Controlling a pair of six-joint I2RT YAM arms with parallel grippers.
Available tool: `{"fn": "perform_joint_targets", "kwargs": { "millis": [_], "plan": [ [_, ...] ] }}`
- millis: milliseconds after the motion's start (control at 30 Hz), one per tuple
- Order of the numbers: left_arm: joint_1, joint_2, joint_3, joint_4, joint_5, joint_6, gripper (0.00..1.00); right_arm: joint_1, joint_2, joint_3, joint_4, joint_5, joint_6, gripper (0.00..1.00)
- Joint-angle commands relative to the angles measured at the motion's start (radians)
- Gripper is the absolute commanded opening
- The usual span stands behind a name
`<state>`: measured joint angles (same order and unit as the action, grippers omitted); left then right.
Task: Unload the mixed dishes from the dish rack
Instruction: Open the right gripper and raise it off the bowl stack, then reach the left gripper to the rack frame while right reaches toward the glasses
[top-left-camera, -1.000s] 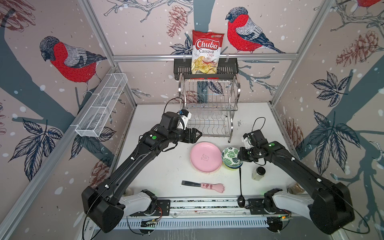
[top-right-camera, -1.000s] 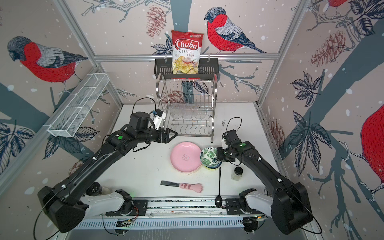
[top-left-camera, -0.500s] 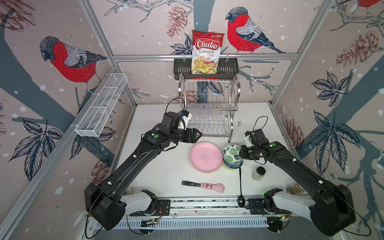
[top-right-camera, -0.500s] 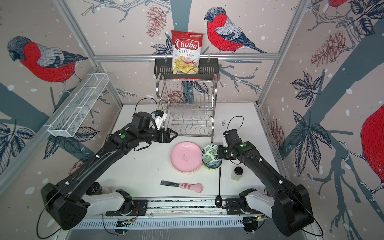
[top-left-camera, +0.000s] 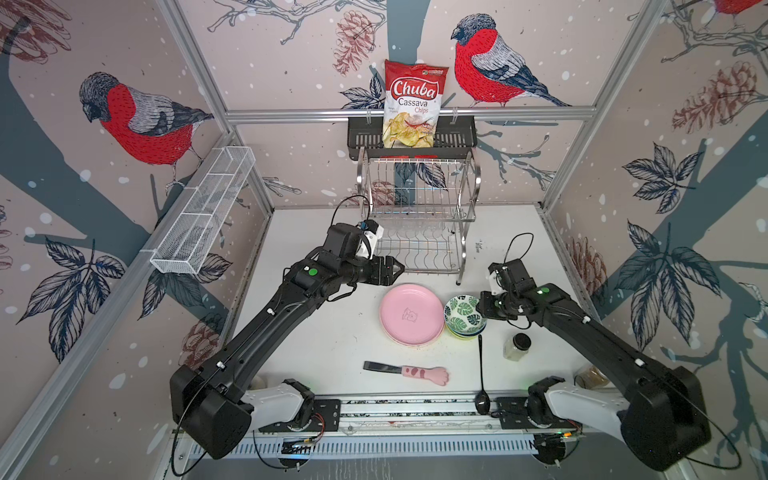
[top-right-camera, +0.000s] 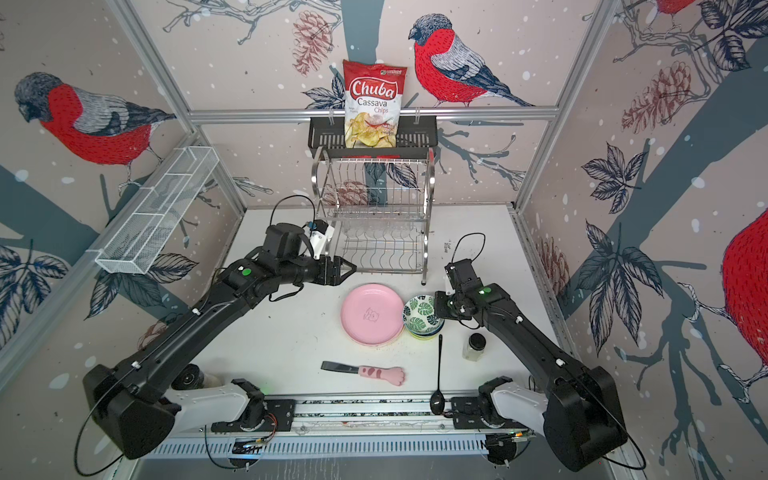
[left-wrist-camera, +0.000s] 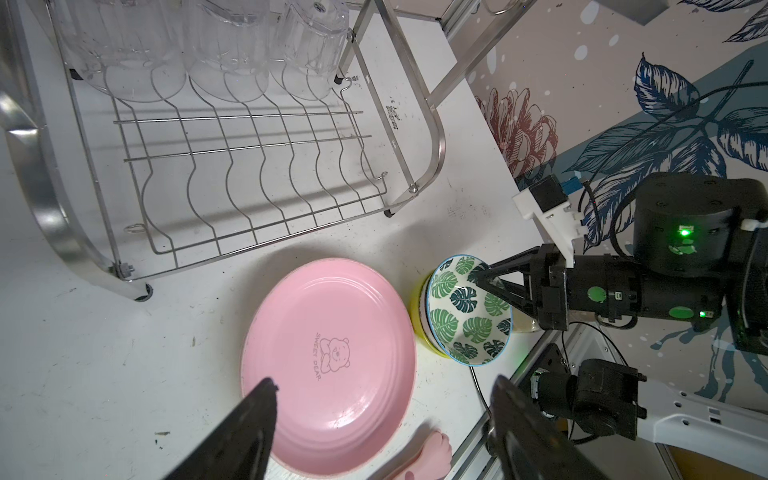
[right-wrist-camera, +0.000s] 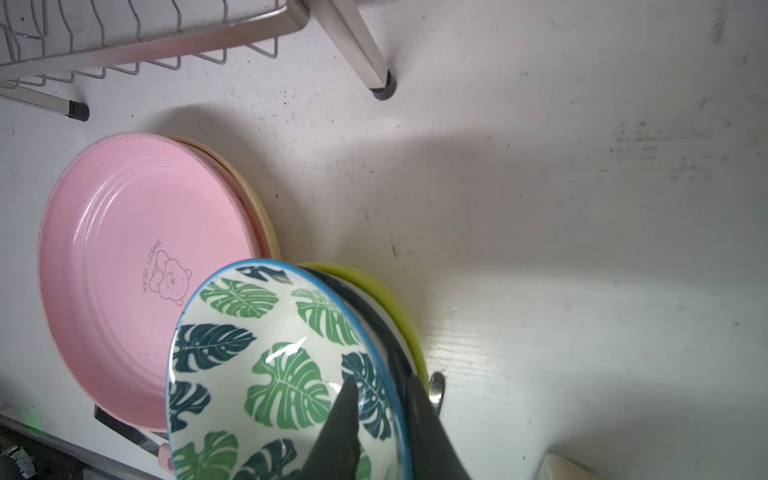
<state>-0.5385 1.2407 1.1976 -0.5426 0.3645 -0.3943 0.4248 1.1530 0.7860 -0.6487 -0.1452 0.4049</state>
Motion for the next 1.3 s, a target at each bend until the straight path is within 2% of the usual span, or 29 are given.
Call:
{"fn": "perform_joint_targets", "kwargs": {
  "millis": [0, 300, 633, 867, 1067, 1167, 1200, 1233, 1267],
  "plan": [
    [0.003, -0.005, -0.006, 0.028, -0.023, 0.000, 0.80, -0.001, -0.010, 0.016, -0.026, 0.041, -0.023, 0.30],
    [0.041, -0.038, -0.051, 0.018, -0.151, 0.003, 0.81, 0.002, -0.103, 0.055, 0.014, 0.053, -0.019, 0.50],
    [0.151, -0.066, -0.194, 0.178, -0.186, -0.036, 0.86, 0.052, -0.273, 0.051, 0.164, 0.126, 0.005, 0.54],
    [0.163, 0.013, -0.228, 0.283, -0.224, -0.032, 0.86, 0.207, -0.322, 0.057, 0.255, 0.312, 0.009, 0.57],
    [0.166, 0.079, -0.221, 0.343, -0.291, -0.005, 0.85, 0.325, -0.260, 0.057, 0.315, 0.451, 0.008, 0.59],
    [0.173, 0.112, -0.206, 0.335, -0.288, 0.002, 0.86, 0.358, -0.227, 0.043, 0.380, 0.497, 0.003, 0.63],
    [0.172, 0.124, -0.205, 0.326, -0.284, 0.002, 0.86, 0.361, -0.217, 0.037, 0.409, 0.503, 0.002, 0.92],
    [0.173, 0.135, -0.205, 0.321, -0.279, -0.002, 0.88, 0.361, -0.210, 0.032, 0.442, 0.502, 0.003, 0.99],
    [0.173, 0.143, -0.205, 0.319, -0.277, -0.007, 0.91, 0.361, -0.209, 0.028, 0.469, 0.499, 0.004, 0.99]
  ]
}}
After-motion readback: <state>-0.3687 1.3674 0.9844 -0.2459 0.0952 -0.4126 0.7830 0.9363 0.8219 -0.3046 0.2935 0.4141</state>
